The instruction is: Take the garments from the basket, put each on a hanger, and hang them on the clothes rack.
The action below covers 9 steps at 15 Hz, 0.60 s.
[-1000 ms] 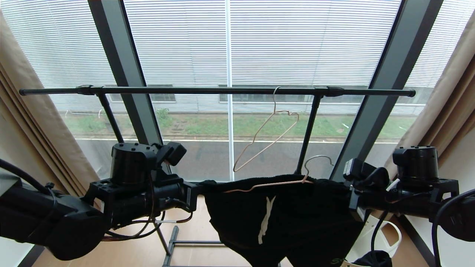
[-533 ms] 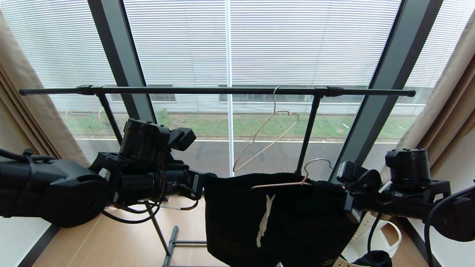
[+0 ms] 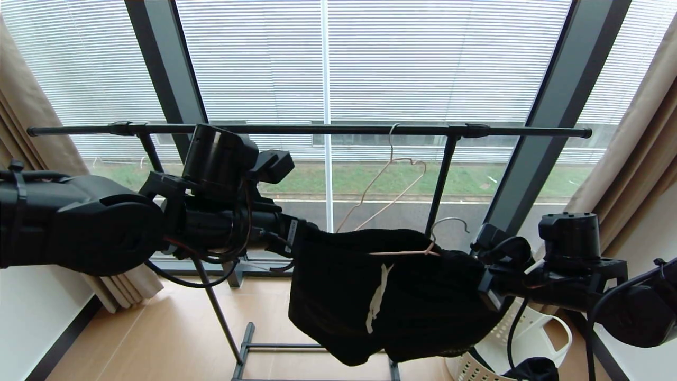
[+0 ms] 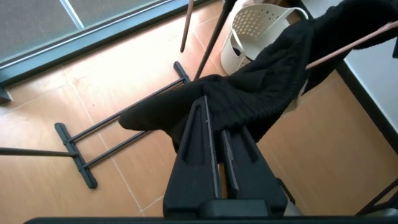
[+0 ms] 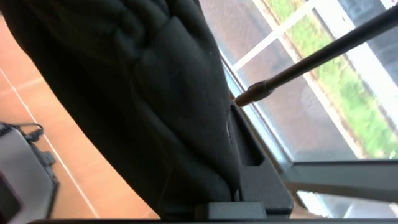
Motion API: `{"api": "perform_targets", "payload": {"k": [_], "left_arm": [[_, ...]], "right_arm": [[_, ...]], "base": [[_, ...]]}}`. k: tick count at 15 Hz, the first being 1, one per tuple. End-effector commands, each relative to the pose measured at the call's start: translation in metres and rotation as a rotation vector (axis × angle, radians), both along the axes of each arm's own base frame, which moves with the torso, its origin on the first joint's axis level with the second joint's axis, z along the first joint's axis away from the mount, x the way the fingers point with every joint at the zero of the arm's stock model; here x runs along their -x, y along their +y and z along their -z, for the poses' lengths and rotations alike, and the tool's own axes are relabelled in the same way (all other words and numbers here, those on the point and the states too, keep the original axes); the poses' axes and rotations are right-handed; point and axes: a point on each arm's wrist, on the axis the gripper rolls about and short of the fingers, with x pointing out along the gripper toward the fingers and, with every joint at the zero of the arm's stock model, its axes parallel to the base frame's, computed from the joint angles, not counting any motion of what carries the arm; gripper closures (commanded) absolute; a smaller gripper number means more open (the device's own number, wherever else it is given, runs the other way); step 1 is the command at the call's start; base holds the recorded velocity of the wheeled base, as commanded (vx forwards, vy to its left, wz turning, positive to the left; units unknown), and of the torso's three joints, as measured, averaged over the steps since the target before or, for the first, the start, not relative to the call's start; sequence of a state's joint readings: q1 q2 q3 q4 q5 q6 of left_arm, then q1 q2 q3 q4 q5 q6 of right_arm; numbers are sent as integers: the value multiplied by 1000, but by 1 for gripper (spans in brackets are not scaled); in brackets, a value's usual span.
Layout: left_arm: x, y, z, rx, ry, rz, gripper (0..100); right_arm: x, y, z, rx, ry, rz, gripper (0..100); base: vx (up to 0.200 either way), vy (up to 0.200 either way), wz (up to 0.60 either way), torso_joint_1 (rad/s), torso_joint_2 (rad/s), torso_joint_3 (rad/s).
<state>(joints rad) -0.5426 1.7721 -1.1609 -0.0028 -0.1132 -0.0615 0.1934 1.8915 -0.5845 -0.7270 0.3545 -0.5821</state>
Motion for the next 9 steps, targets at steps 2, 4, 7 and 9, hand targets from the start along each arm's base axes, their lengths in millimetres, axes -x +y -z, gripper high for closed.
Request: {"api": "perform_targets", "payload": {"k": [2,4,7,9], "left_arm": [[-12,-15,-10,-6,-5,7,100],[-16,-18,-14,-16,0,2,100],[-11,-25,-19,-50,14,-1,100],[-5,-34,-19,-52,13,24,100]], "right_arm": [[4,27,-1,-31,10,24,100],[7,37,-2,-18,-24,27,100],[3,52,6,3,-22,20,100],[5,58,7,-49,-9,31,100]], "base": [[0,0,0,0,0,0],[0,0,0,0,0,0],[0,0,0,0,0,0],[0,0,0,0,0,0]]}}
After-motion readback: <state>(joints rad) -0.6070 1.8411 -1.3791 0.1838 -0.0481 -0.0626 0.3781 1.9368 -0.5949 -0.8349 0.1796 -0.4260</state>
